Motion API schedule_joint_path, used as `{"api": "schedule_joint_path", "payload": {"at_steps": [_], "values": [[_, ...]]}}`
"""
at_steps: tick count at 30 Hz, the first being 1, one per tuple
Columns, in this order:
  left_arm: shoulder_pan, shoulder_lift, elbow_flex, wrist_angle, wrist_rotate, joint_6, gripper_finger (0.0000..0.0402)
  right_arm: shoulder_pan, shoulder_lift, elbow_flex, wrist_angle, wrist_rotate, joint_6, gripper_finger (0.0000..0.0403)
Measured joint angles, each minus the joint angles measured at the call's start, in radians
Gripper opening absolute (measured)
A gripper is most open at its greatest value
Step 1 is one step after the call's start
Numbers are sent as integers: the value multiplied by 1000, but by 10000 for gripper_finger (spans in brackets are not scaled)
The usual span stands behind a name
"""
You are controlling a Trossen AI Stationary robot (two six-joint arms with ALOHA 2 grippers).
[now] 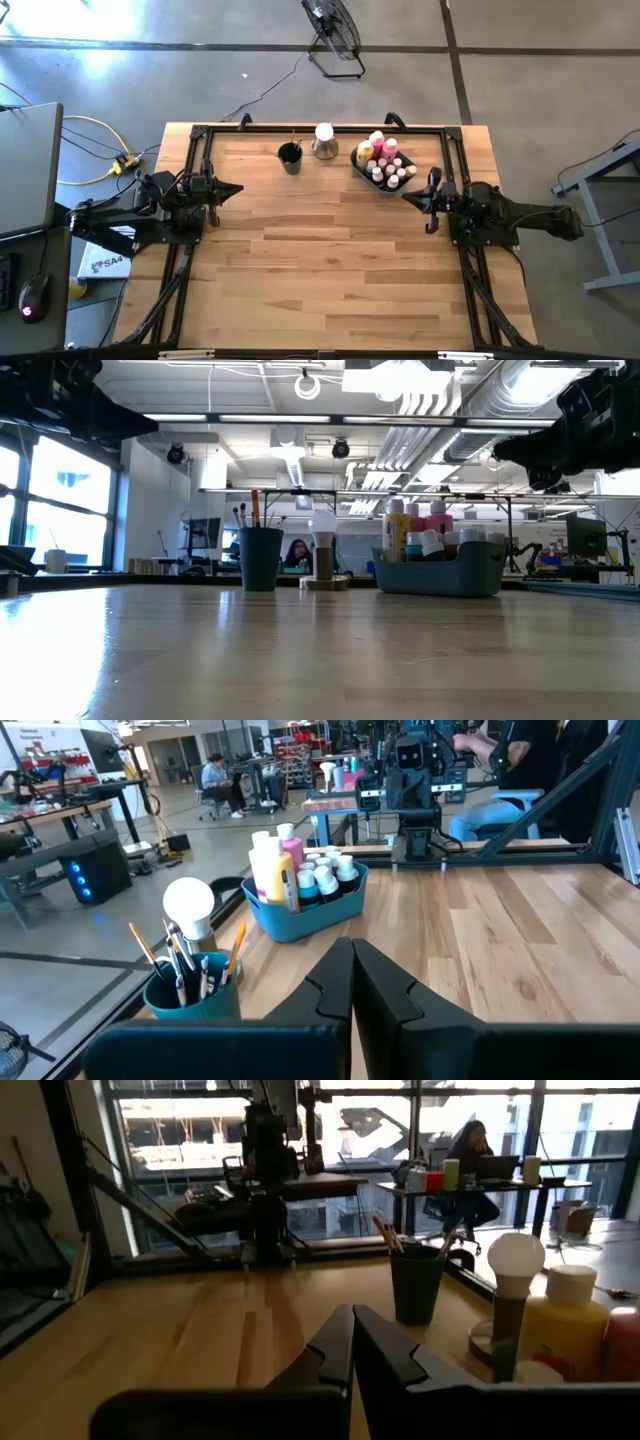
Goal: Pick & Place Paint Supplies
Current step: Return to Home Position
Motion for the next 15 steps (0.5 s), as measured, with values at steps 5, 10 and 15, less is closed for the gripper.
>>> {"api": "schedule_joint_path", "payload": {"at_steps": [5,10,15], "values": [[0,0,0,-2,-1,11,0,0,3,0,-46,-10,0,3],[0,0,0,-31,-3,30,0,0,1,0,-50,-25,0,3],[0,0,-7,-38,-3,44,0,-1,1,0,-44,-24,0,3]]}}
